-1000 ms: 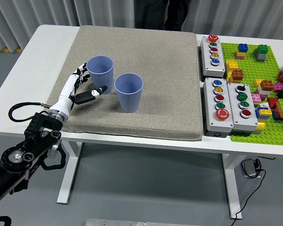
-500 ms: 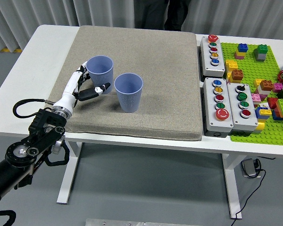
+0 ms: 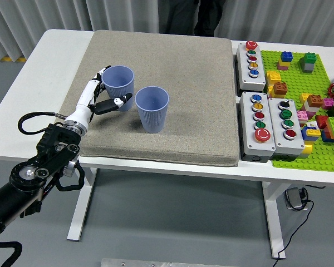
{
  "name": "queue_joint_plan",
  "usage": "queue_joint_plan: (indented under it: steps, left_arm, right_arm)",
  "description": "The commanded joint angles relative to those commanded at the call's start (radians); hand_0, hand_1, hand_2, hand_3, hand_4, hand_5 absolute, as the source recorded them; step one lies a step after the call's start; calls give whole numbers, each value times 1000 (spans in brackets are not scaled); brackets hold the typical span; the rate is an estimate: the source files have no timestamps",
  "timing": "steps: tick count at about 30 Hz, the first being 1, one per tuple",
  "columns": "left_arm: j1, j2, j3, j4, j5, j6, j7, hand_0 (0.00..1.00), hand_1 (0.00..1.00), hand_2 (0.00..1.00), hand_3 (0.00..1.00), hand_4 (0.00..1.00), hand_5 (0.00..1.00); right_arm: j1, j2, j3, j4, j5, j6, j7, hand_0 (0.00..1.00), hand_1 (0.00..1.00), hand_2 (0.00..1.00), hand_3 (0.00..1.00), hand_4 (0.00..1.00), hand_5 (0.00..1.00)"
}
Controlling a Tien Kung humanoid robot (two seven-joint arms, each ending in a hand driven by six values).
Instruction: Pick cup pour cup place
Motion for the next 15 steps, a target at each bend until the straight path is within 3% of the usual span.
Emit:
queue_joint_plan:
  steps: [15]
  left_arm:
    - [-11, -10, 12, 28, -16, 3, -1, 886, 893, 998, 998, 902, 273]
  right_arm:
    - [5, 2, 11, 0, -11, 2, 2, 700, 691, 639, 598, 65, 424]
